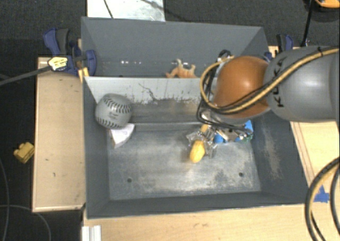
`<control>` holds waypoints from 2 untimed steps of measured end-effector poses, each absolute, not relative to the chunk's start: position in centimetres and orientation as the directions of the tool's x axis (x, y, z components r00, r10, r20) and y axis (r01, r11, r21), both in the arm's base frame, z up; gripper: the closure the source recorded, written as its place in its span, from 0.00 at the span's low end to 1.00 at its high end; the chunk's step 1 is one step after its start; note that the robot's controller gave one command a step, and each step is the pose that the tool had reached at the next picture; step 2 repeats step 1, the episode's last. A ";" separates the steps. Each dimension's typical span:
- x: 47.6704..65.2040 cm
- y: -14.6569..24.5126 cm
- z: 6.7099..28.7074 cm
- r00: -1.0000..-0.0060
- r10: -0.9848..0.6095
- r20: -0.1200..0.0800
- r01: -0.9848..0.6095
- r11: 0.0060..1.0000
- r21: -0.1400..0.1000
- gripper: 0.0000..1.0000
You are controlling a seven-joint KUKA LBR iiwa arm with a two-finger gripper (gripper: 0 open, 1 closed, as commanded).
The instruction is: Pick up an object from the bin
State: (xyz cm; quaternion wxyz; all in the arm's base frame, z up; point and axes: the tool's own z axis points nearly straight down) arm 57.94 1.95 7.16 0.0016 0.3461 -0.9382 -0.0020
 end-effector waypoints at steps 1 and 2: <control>56.9 2.1 20.7 -0.692 -0.722 -0.003 -0.722 0.692 -0.001 1.00; 56.9 2.1 20.7 -0.692 -0.722 -0.003 -0.722 0.692 -0.001 1.00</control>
Offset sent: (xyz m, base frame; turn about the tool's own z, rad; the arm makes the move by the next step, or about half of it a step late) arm 0.0000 0.0000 0.0000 0.0000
